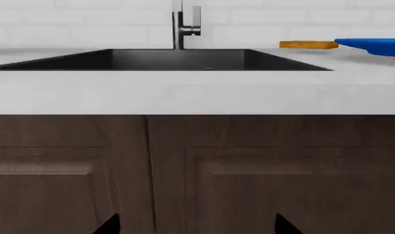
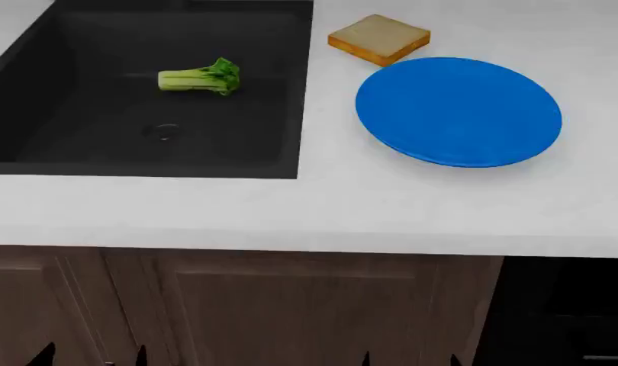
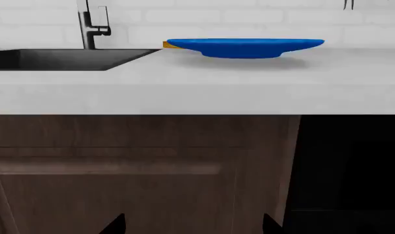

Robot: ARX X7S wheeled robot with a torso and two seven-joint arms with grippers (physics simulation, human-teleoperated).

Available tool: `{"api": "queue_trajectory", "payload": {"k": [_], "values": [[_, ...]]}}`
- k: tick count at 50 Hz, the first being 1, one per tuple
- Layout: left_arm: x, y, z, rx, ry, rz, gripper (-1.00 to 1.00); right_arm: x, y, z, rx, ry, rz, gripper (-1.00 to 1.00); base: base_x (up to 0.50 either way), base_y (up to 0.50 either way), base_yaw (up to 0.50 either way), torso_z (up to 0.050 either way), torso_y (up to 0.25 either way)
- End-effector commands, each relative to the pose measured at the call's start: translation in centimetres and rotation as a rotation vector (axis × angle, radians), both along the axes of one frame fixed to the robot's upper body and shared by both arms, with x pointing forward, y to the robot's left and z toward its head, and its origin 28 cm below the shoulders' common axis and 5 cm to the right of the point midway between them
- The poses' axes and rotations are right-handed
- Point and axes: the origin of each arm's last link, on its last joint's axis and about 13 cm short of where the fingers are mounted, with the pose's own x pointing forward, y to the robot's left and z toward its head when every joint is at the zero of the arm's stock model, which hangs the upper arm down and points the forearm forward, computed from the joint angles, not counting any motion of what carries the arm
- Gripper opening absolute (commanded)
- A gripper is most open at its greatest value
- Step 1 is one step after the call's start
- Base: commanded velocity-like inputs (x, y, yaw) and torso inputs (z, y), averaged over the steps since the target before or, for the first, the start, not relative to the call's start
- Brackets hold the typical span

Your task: Pick the celery from the sink and place it on the plate located on the counter

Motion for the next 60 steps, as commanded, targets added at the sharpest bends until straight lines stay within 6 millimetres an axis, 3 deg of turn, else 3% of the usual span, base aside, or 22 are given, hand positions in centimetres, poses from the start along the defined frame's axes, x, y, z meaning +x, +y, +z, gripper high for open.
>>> {"api": "queue_trajectory", "payload": {"k": [1, 4, 12, 47, 52, 60], "values": [[0.0, 0.0, 0.0, 0.000, 0.000, 0.000, 1.00, 0.0, 0.0, 0.0, 0.000, 0.000, 0.000, 1.00, 0.00, 0.00, 0.00, 0.000, 0.000], [-0.2, -0.1, 0.5, -0.073, 0.069, -0.006, 1.00, -0.2, 0.0, 0.1, -0.001, 0.001, -0.006, 1.00, 0.00, 0.00, 0.00, 0.000, 0.000], [-0.7, 0.1, 0.8, -0.100, 0.033, -0.028, 1.00, -0.1, 0.2, -0.1, 0.001, 0.006, 0.001, 1.00, 0.00, 0.00, 0.00, 0.000, 0.000], [-1.6, 0.0, 2.3, -0.122, 0.033, -0.061, 1.00, -0.8, 0.2, 0.9, 0.029, -0.008, -0.001, 1.00, 0.00, 0.00, 0.00, 0.050, 0.045], [-1.4, 0.1, 3.3, -0.087, 0.052, -0.071, 1.00, -0.7, 0.1, 2.8, 0.014, -0.040, -0.002, 1.00, 0.00, 0.00, 0.00, 0.038, 0.026], [1.5, 1.2, 8.9, -0.084, 0.043, -0.091, 1.00, 0.6, -0.9, 8.5, -0.028, -0.097, -0.021, 1.00, 0.00, 0.00, 0.00, 0.000, 0.000]]}}
